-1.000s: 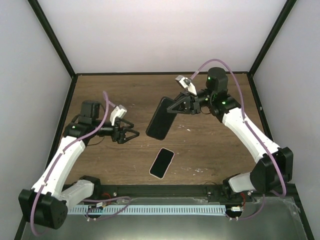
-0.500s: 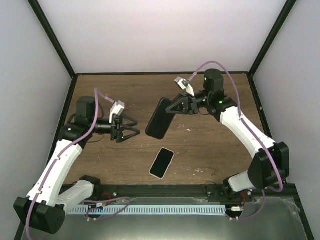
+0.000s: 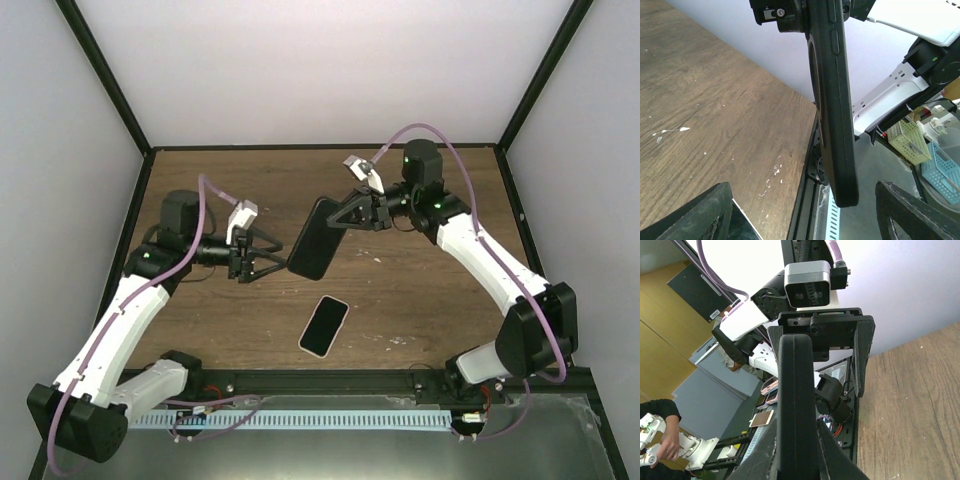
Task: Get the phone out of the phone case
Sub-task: Remove the phone case from the phone.
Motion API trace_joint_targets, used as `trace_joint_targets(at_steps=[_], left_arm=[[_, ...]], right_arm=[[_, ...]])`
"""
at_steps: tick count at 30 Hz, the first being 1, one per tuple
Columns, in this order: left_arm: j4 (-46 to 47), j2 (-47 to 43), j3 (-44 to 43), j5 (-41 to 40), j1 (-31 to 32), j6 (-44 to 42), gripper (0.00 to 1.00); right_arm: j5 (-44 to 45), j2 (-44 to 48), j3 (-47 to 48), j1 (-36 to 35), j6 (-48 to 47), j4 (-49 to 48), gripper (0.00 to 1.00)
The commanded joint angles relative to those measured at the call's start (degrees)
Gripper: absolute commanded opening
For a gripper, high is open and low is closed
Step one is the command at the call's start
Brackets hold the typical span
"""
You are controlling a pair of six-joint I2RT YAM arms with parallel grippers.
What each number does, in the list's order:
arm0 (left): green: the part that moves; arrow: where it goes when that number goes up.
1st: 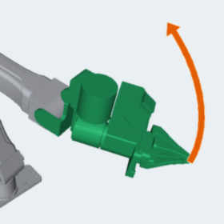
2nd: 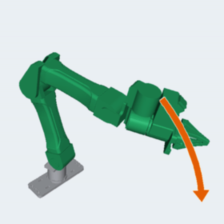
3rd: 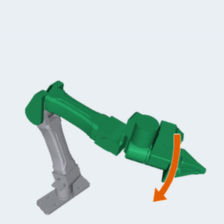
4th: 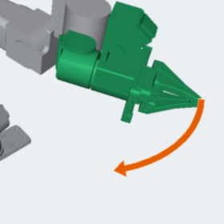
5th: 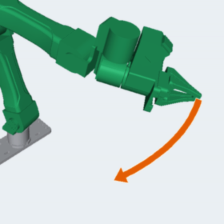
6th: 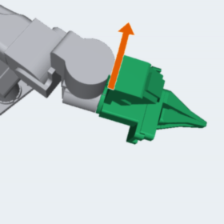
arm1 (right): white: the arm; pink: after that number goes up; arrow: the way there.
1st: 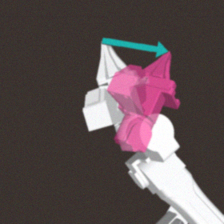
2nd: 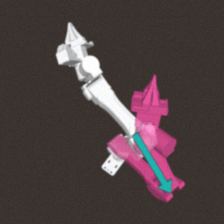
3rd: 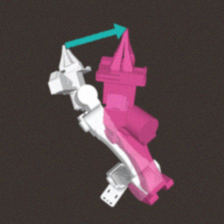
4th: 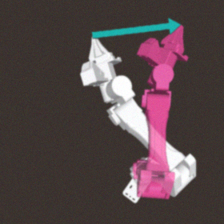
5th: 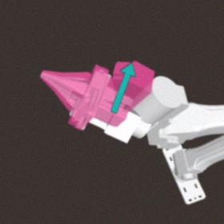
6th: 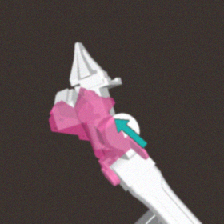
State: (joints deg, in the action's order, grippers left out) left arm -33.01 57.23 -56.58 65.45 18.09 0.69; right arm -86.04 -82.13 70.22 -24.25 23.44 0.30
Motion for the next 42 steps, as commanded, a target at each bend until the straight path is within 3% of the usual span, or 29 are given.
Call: trace_joint_targets(at_steps=[1,9,17,28,38,42], left_arm=[[0.89,0.20,-0.74,-1.40,0.70,-0.18,0.78],[-0.16,0.65,0.68,-8.01,0.43,-1.26,0.68],[0.16,3.21,2.41,-9.61,-1.97,-1.31,0.62],[3.68,5.24,5.59,-9.24,-3.22,0.24,0.60],[2.47,5.75,4.10,-10.27,-1.54,-1.51,0.58],[3.05,6.39,4.10,-10.05,0.06,-2.11,0.56]], right_arm=[[-0.26,-0.05,0.72,-0.83,1.02,-2.17,0.01],[-1.63,1.05,0.38,-1.80,2.21,-4.37,0.01],[-4.74,2.27,0.78,-3.06,3.31,-6.17,0.01],[-6.54,3.10,0.47,-3.26,16.61,-18.02,0.01],[-4.50,2.84,-0.80,-3.39,14.19,-16.58,0.01],[-4.78,2.61,-0.13,-4.69,7.36,-10.49,0.01]])
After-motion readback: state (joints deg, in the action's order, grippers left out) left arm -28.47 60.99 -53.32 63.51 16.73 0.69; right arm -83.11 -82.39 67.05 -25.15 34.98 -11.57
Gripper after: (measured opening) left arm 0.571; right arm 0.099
